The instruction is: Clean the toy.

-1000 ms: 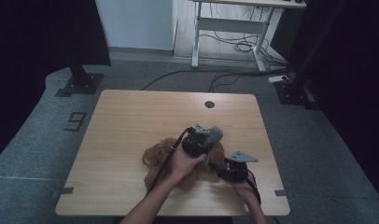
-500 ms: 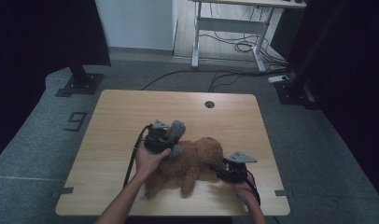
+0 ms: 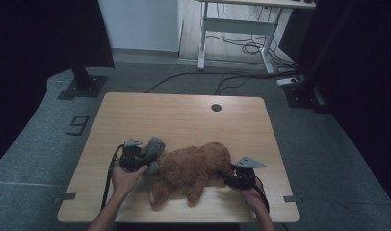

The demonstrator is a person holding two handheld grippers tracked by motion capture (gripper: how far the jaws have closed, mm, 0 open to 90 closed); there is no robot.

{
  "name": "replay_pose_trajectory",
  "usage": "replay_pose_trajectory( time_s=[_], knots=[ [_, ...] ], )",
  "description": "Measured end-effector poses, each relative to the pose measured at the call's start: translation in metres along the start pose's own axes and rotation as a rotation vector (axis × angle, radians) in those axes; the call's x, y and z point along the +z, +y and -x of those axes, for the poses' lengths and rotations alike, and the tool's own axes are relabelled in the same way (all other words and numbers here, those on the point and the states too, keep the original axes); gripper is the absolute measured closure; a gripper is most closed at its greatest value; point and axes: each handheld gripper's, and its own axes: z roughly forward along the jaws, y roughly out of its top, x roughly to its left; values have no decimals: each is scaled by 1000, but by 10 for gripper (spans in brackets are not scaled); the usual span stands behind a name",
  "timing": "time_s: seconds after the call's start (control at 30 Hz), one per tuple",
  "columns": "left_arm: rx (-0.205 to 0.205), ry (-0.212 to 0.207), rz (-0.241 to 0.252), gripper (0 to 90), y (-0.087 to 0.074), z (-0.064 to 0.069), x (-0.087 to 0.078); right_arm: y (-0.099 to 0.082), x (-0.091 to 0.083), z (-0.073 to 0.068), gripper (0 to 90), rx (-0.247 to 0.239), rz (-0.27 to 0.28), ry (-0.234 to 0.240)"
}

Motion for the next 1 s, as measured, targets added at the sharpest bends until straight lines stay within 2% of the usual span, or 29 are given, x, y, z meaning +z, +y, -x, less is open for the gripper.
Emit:
replay_pose_trajectory(
  time_s=[0.1,0.17,0.23,0.37,0.4,0.5,0.57,0.63,0.7,0.77,0.8,0.87,0.93,1.0],
  knots=[
    [6,18,9,751,3,-1,-5,-1,0,0,480,3,-1,0],
    [-4,7,36,751,5,-2,-13,-1,-1,0,480,4,-2,2],
    [2,-23,77,752,8,3,-23,-1,-1,1,480,6,-2,5],
    [39,-99,153,751,18,27,-41,-1,0,1,480,10,-2,6],
    [62,-118,169,751,22,38,-45,-1,0,1,480,10,-2,5],
    [117,-169,196,751,34,64,-50,-1,0,0,480,9,-4,2],
    [153,-186,196,750,42,81,-48,-1,0,0,480,10,-3,1],
    [187,-200,180,748,52,99,-40,0,0,0,480,10,-2,0],
    [214,-205,145,748,61,118,-21,0,1,-1,480,9,-2,-2],
    [222,-214,108,748,64,131,-2,0,1,-2,480,10,-2,-4],
    [234,-221,72,748,63,143,17,0,1,-2,480,10,-3,-4],
    [241,-222,42,748,59,152,33,0,1,-1,480,10,-5,0],
    [265,-197,14,748,52,158,50,0,1,-1,480,11,-5,2],
    [278,-175,17,750,45,157,58,0,1,0,480,13,-5,1]
  ],
)
